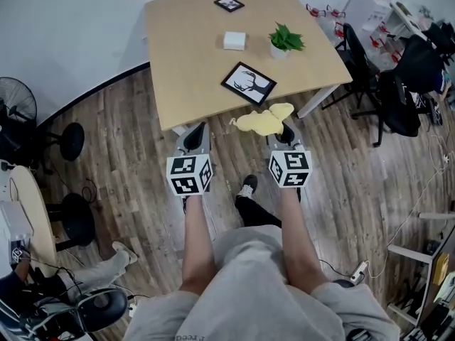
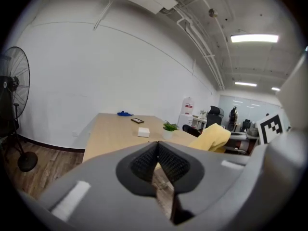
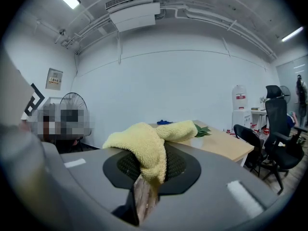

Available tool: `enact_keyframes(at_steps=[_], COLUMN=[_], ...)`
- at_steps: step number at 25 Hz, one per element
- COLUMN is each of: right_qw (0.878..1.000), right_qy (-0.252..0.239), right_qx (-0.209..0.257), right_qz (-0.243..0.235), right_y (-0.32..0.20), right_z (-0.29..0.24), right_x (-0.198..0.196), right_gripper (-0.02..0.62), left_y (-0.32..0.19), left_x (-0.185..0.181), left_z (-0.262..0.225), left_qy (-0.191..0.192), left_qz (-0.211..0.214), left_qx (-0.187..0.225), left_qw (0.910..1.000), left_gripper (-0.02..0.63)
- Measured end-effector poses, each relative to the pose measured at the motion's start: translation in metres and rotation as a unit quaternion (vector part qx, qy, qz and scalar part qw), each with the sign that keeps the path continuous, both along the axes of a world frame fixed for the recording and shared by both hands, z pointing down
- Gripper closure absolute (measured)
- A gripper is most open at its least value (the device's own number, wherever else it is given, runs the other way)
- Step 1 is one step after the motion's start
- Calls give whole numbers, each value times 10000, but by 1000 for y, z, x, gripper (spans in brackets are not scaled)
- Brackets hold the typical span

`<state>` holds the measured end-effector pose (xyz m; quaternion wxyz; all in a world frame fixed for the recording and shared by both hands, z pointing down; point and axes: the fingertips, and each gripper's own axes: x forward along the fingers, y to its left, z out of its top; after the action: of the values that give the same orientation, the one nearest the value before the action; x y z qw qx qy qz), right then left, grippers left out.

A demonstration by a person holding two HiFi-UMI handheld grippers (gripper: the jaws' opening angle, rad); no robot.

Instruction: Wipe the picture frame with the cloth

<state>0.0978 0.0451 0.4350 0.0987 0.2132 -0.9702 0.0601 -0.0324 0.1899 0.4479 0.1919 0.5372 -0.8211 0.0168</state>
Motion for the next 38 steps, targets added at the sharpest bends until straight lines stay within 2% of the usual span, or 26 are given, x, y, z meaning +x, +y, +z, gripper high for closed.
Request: enact_keyframes(at_steps=[5,10,18,22,27,30,34,38], right_qw=[9999,9996,9987,9985,9976,9973,9964,9954], right_qy=[-73,-22,291,421,374,524,697,664], right_qx=[-86,-64,-243,-243,-483,-399,-471,-661], right_qz=[-80,-277,-329,-256,-335,-333,-31,176], right_y=[-56,-97,-135,-148,-158,-169,-187,-198], right_z=[1,9,23,33,42,46,62,79], right_x=[-28,-49,-66,-72,-88,-104,-114,-137], right_gripper=[529,529,529,529,529,529,529,529], left_y=[-60,-107,-134,-147,-159,-171,-196,-219], left_x=[-30,-51,-78,-84,-91,-104,-119,-146], left_z=[4,11,17,31,61,83,108,121], left_qy=[40,-89,-186,-261,-348,-260,-300,-416], left_qz=[115,252,374,683,1319,1649,2267,2730], left_qx=[-4,-210,-504,-745,-1098,-1254,-1424,-1494], left_qw=[9999,9994,9979,9945,9845,9780,9630,9494], left_gripper=[554,554,554,554,554,554,554,554])
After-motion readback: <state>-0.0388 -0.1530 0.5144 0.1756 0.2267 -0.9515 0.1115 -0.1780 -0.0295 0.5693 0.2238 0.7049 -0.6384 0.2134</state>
